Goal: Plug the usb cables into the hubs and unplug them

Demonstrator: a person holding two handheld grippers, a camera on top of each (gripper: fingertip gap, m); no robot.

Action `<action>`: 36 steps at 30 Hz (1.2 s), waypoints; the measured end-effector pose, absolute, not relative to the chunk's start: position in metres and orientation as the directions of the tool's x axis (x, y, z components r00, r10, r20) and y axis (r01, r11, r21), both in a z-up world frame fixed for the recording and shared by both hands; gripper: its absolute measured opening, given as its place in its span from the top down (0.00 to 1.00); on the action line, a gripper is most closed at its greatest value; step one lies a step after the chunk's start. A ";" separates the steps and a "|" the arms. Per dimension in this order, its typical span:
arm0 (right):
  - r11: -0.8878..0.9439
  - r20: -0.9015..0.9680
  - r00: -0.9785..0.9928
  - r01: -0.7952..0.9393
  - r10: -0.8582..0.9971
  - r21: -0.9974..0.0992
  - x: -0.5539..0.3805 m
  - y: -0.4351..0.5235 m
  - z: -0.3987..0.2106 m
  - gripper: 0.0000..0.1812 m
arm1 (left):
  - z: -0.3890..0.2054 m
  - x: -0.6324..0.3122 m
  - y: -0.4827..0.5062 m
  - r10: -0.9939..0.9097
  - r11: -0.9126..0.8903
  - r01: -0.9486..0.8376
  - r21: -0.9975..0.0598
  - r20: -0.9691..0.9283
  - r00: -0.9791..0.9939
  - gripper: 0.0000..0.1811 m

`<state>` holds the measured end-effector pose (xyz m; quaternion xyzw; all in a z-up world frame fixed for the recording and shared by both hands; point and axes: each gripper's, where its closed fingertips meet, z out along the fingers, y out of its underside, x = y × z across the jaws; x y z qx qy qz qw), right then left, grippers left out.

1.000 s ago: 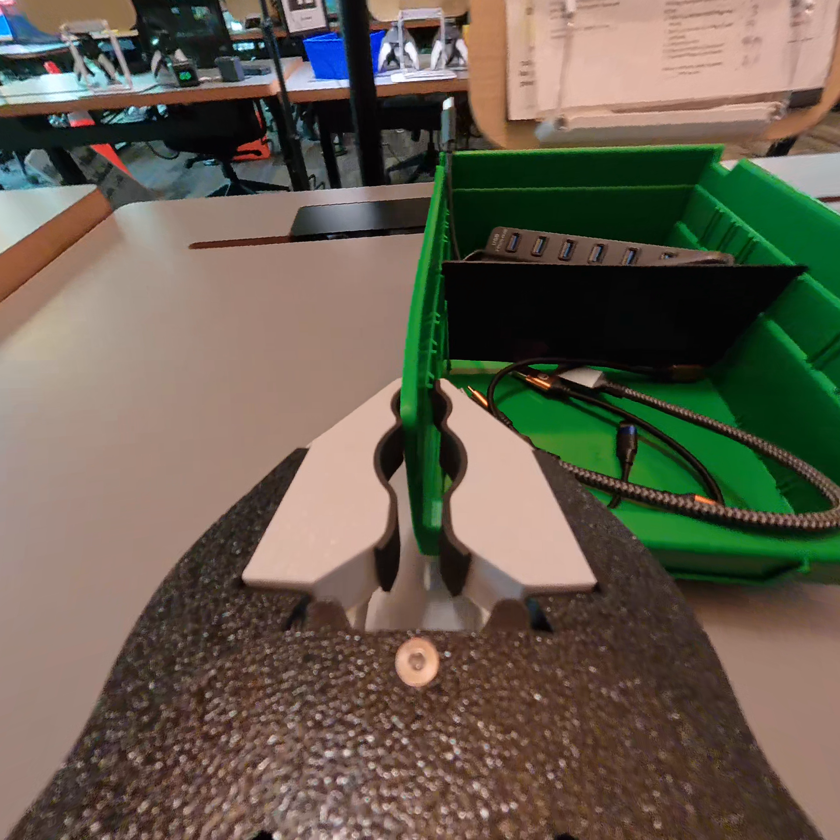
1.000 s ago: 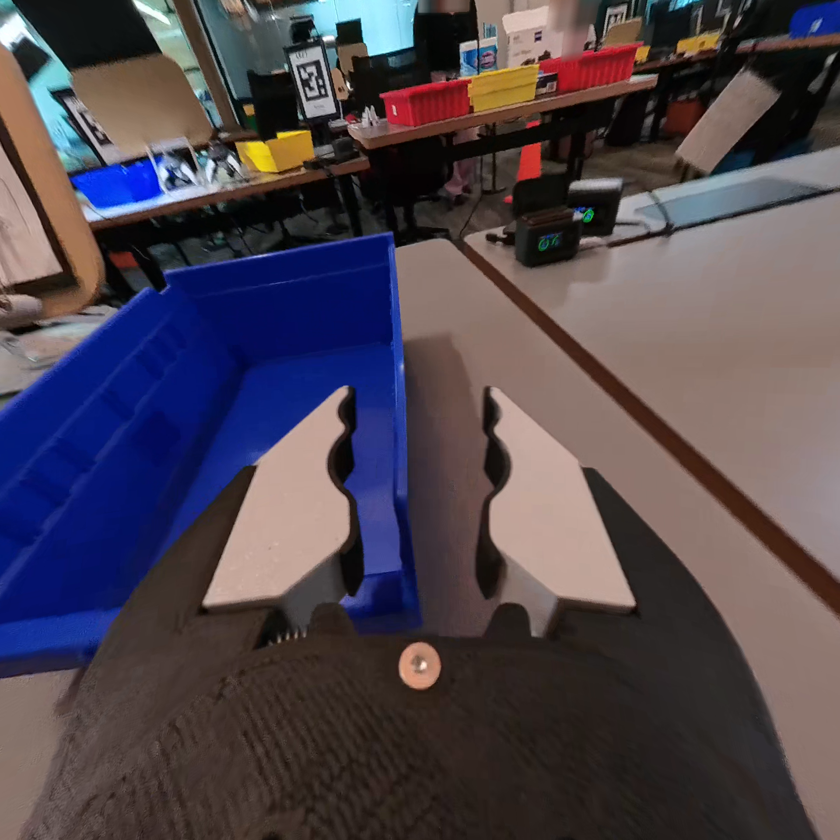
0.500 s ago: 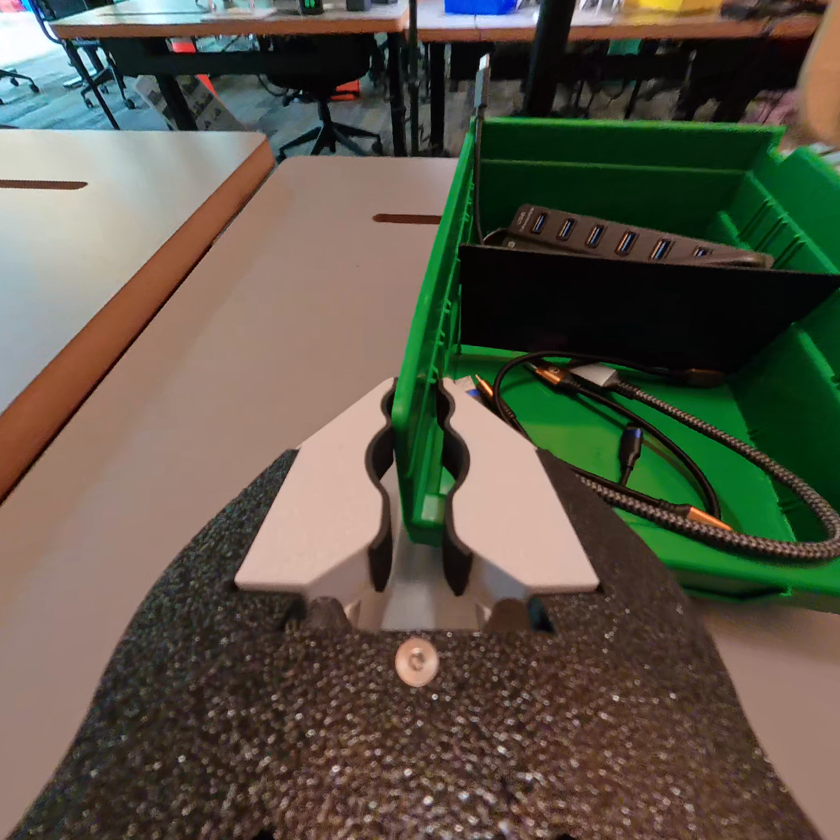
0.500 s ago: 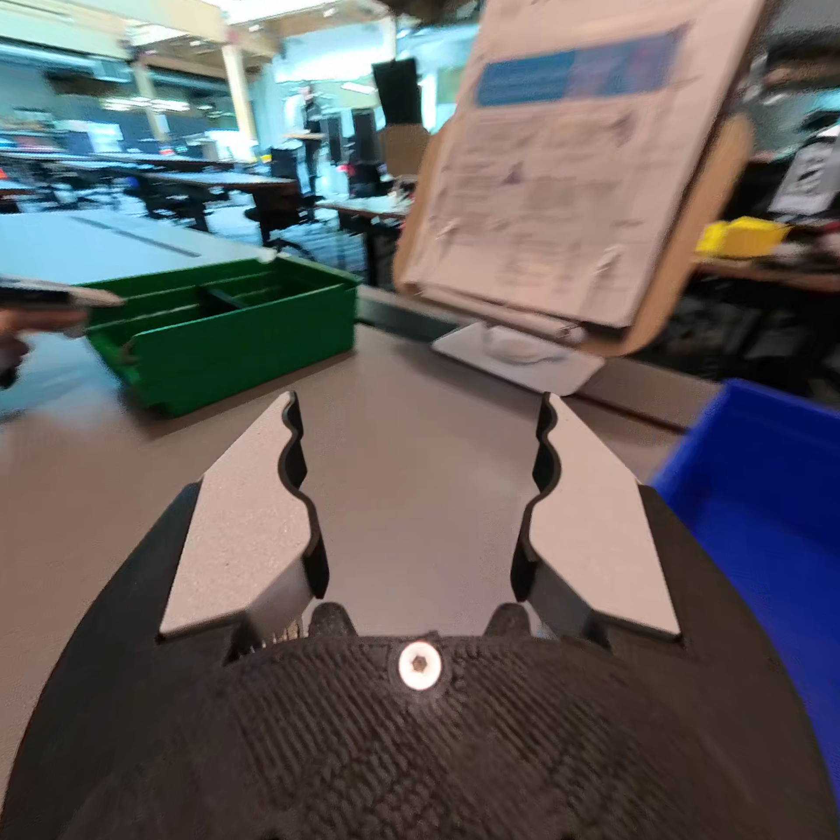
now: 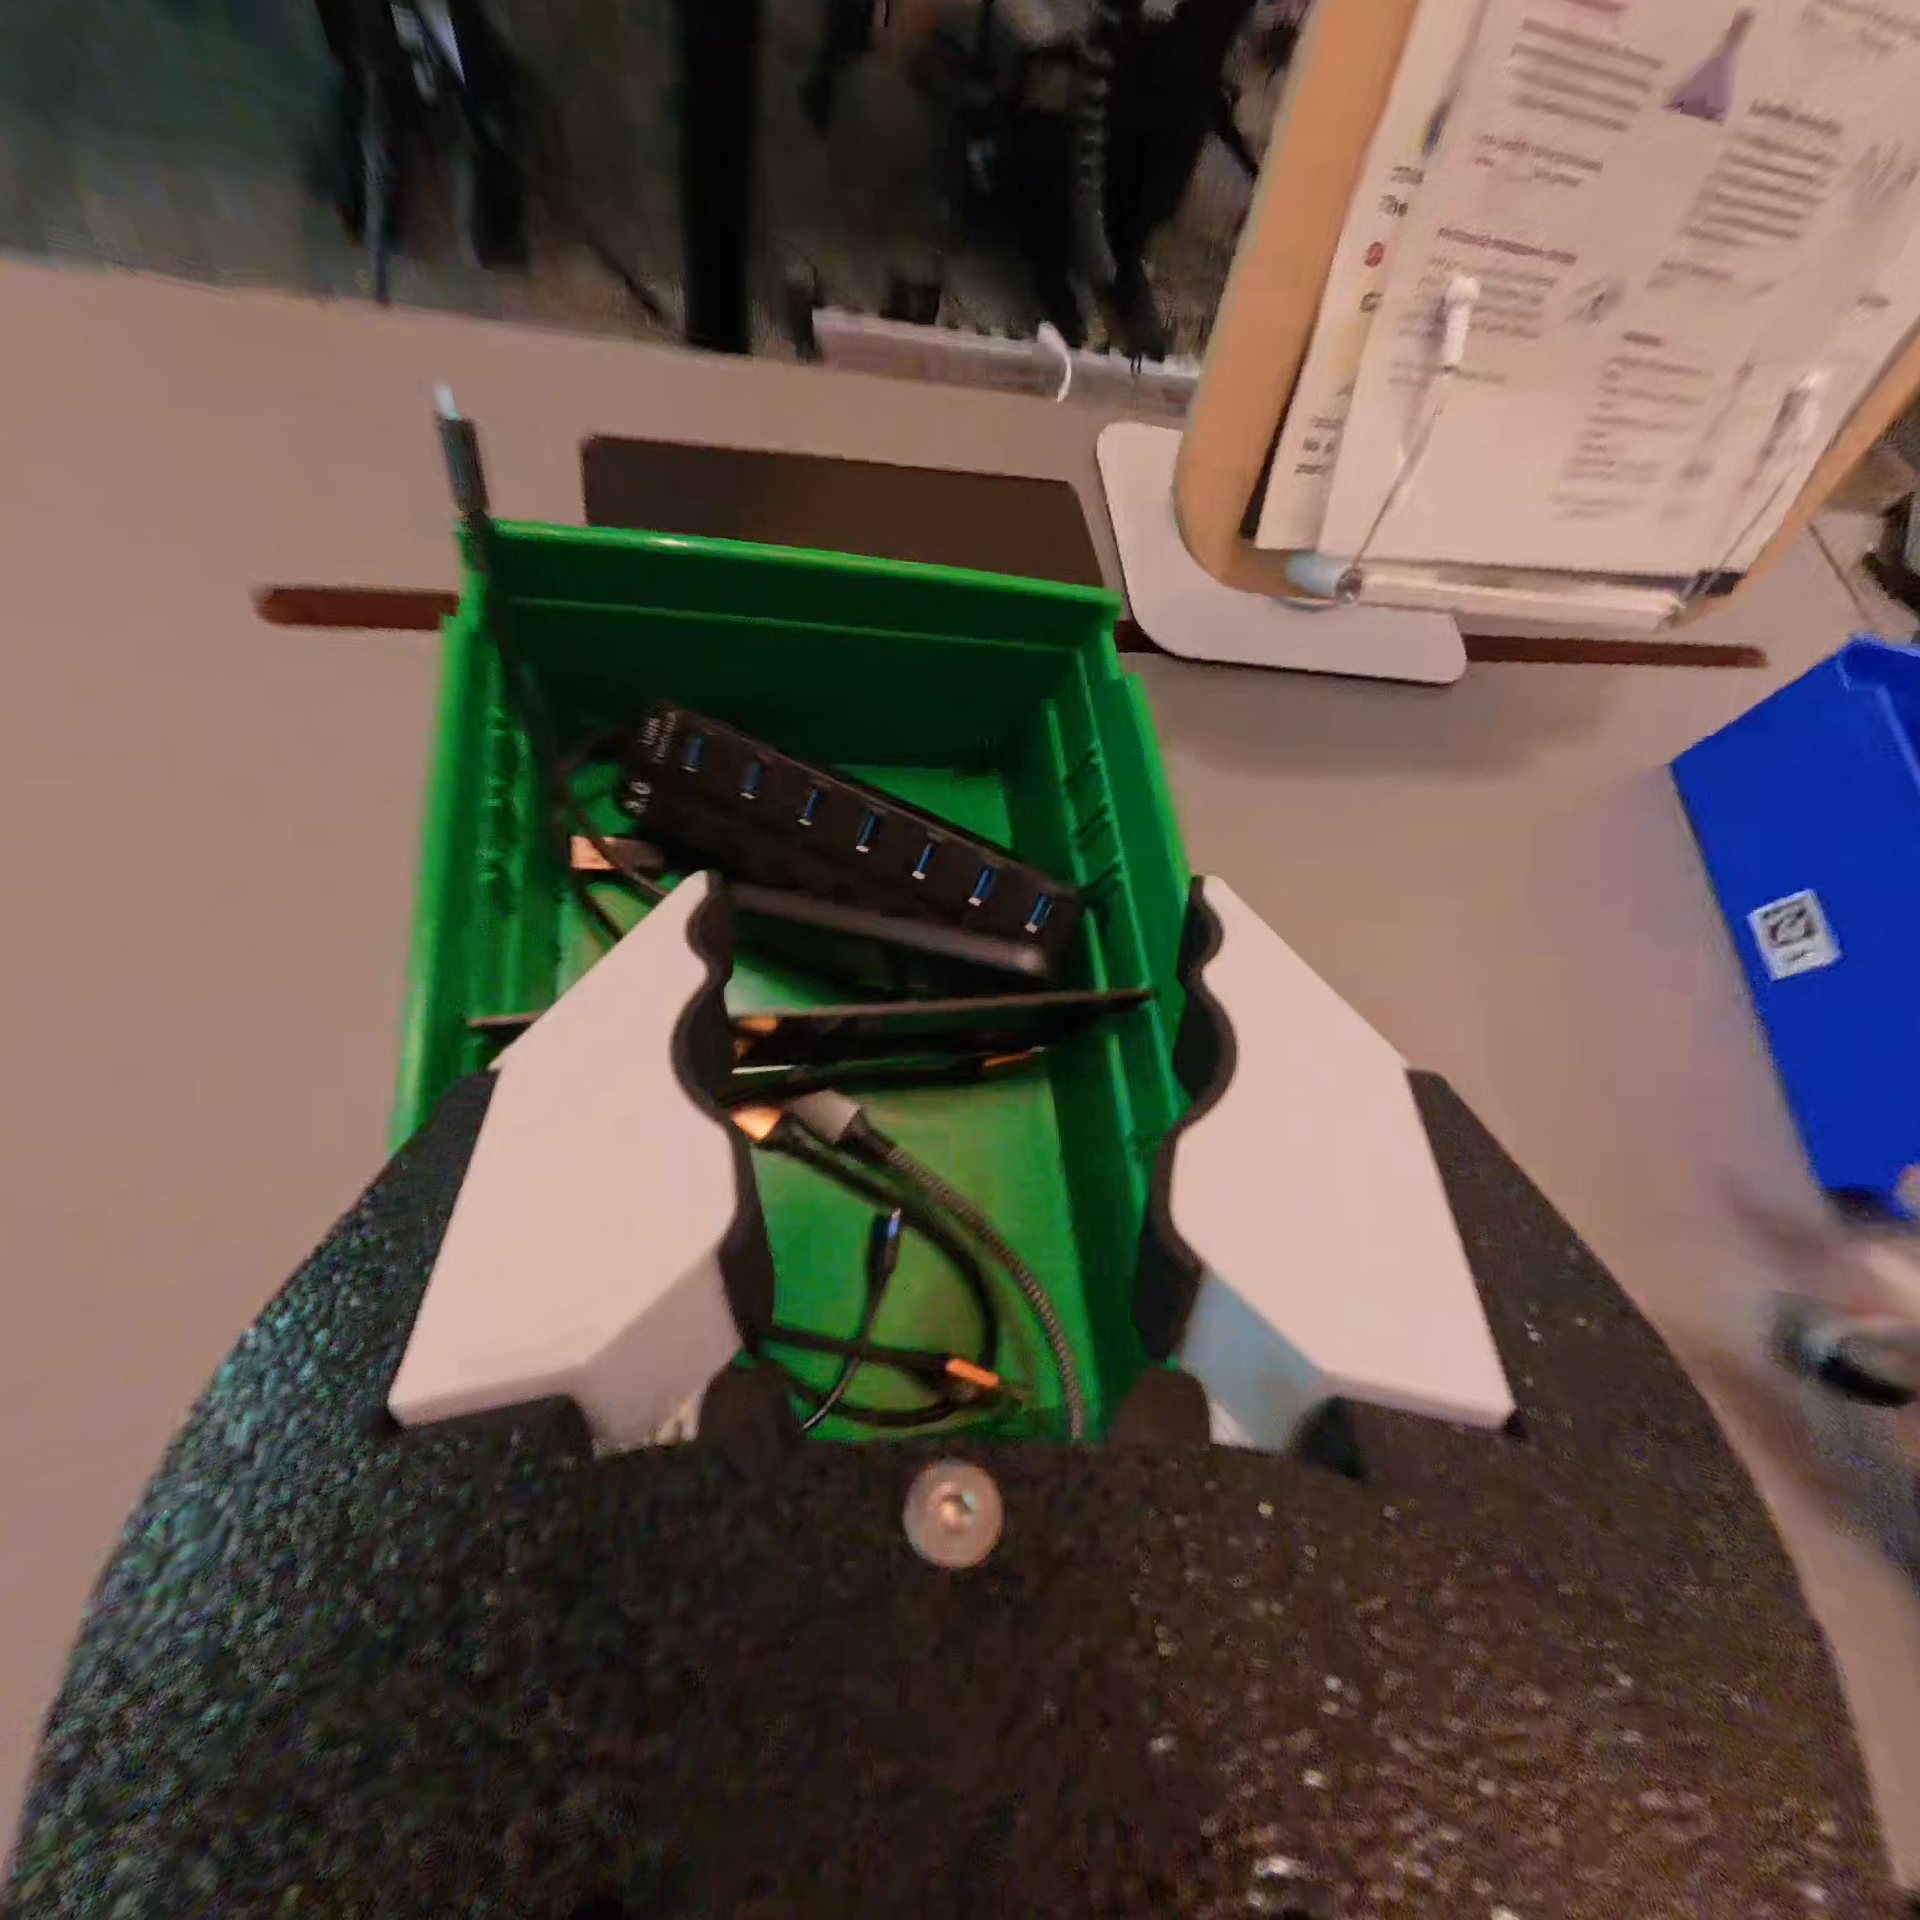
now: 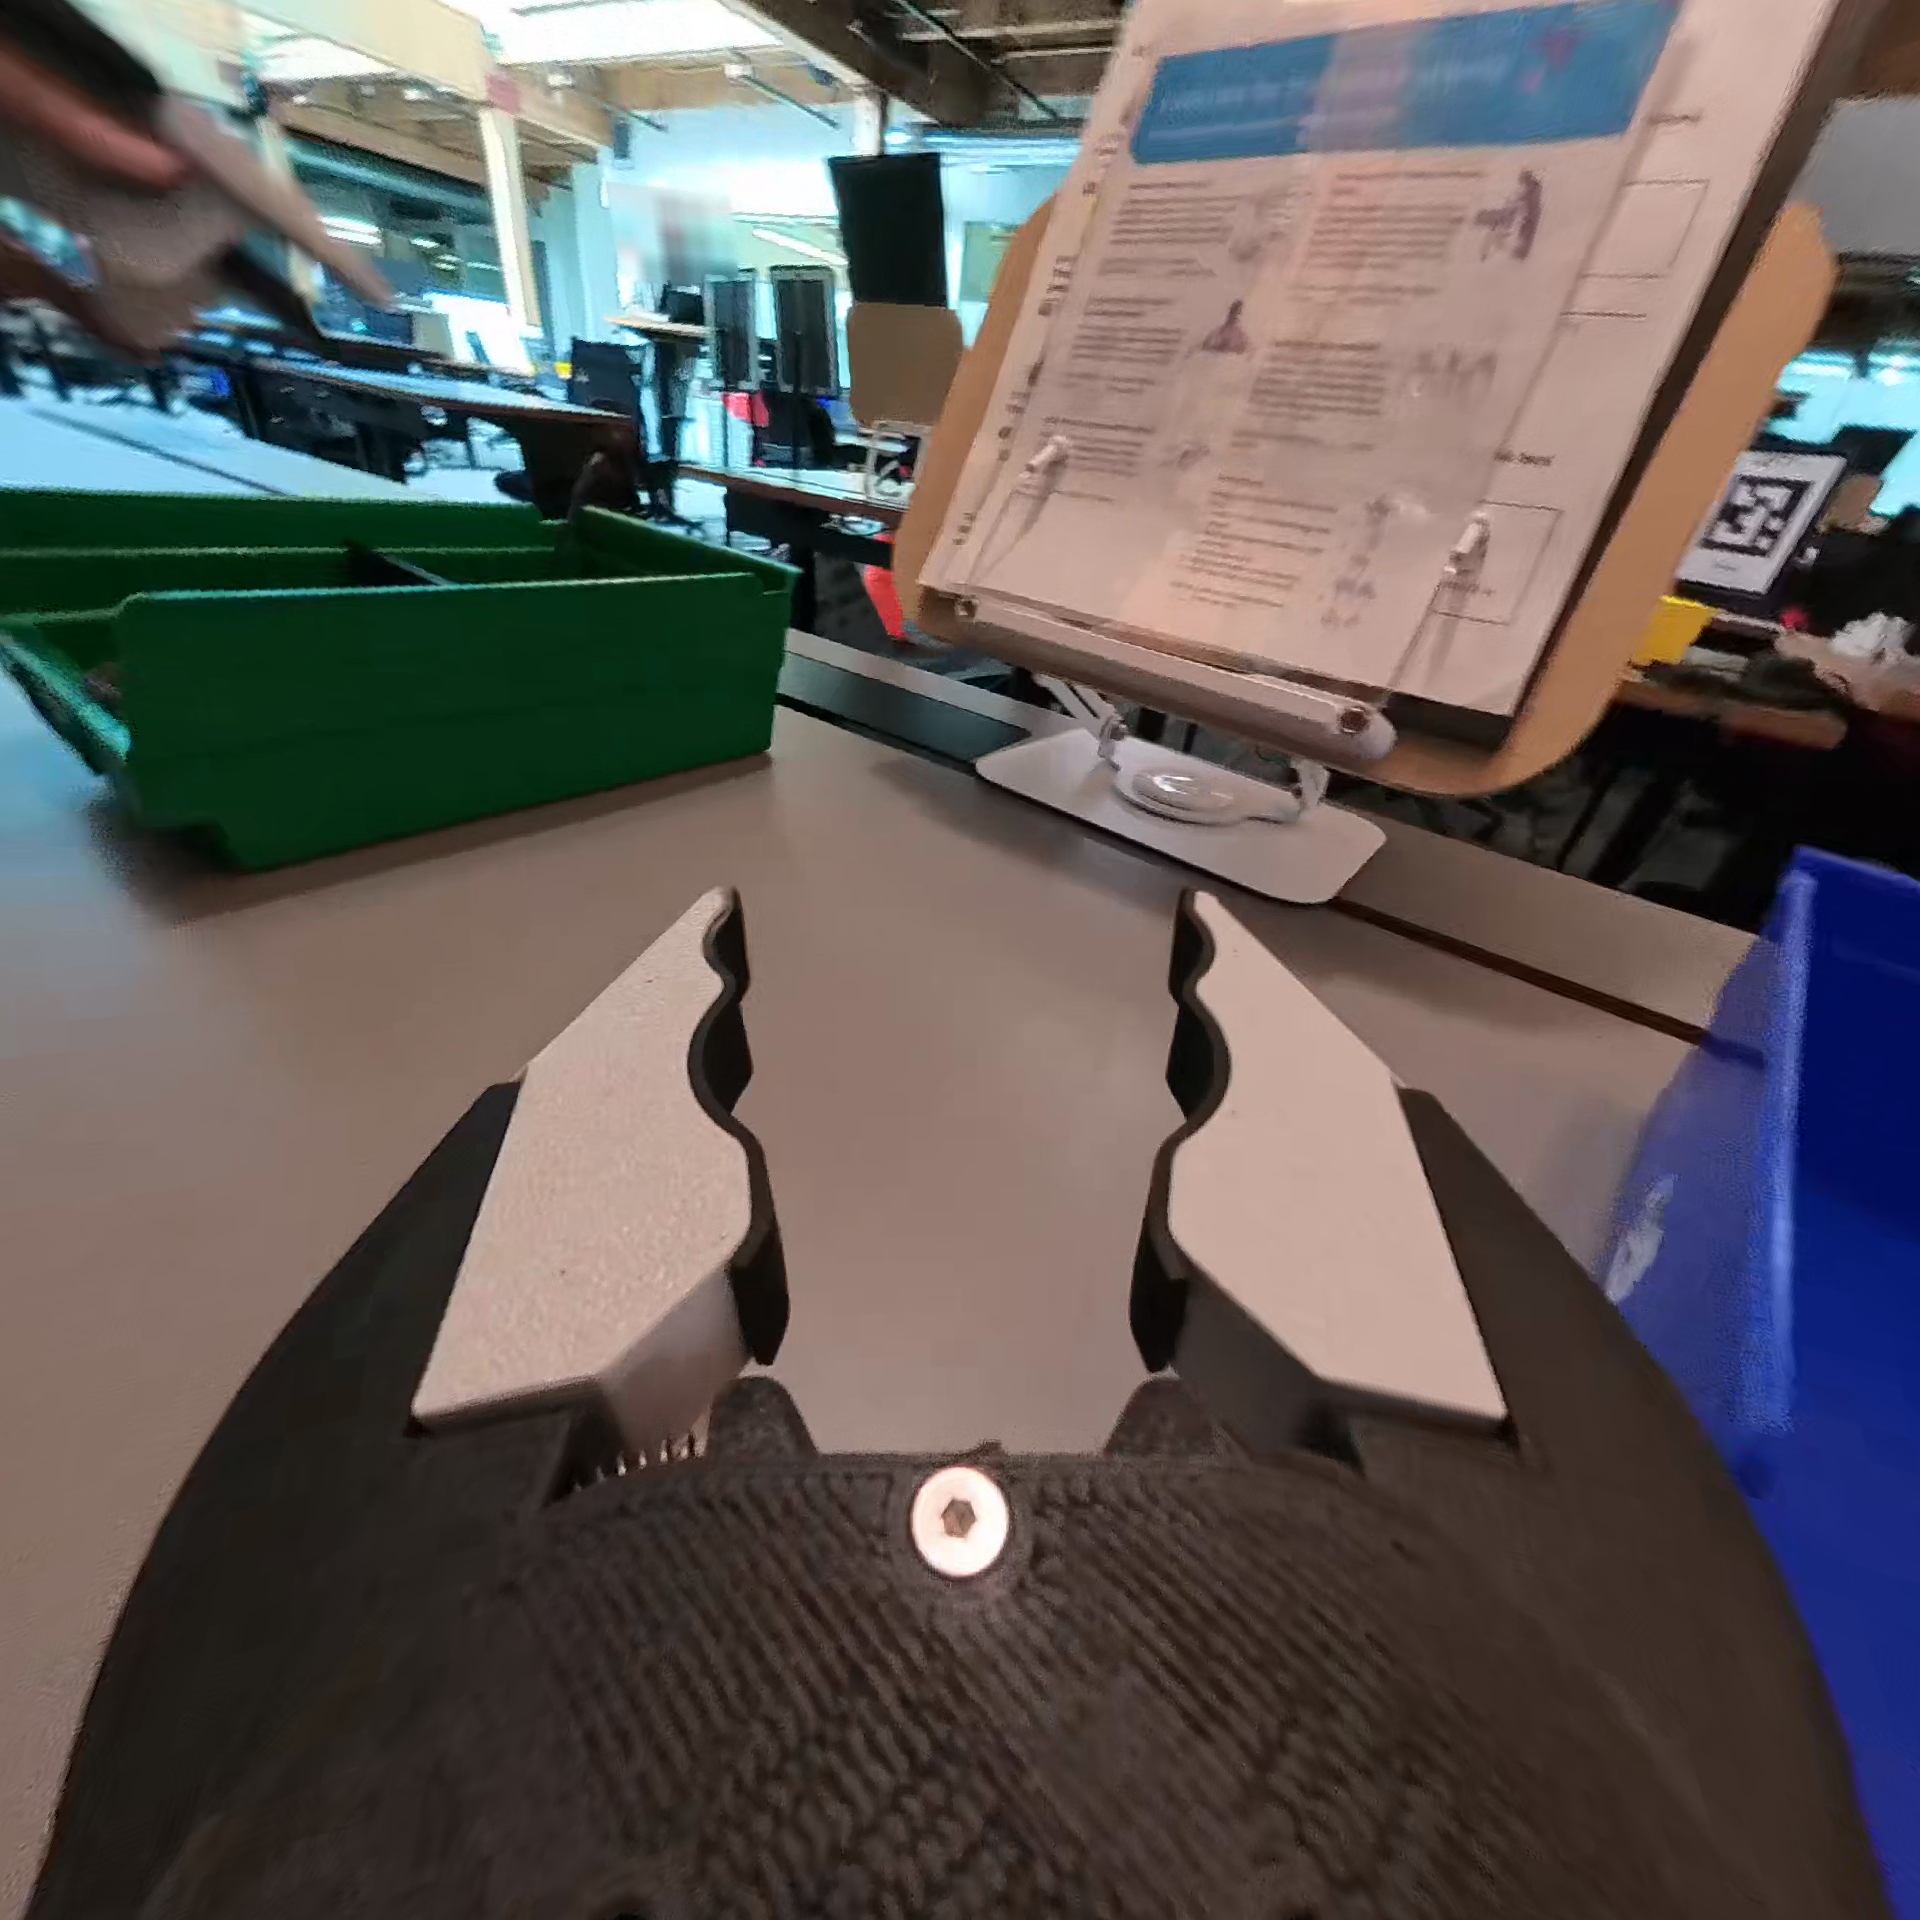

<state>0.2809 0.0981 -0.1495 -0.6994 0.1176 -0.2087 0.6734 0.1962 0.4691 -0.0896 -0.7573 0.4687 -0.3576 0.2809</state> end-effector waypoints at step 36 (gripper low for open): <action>-0.077 0.109 0.939 0.089 -0.325 -0.993 0.265 0.107 -0.156 0.48 | -0.245 0.273 0.519 -0.487 -0.872 -0.475 -0.121 0.320 0.812 0.52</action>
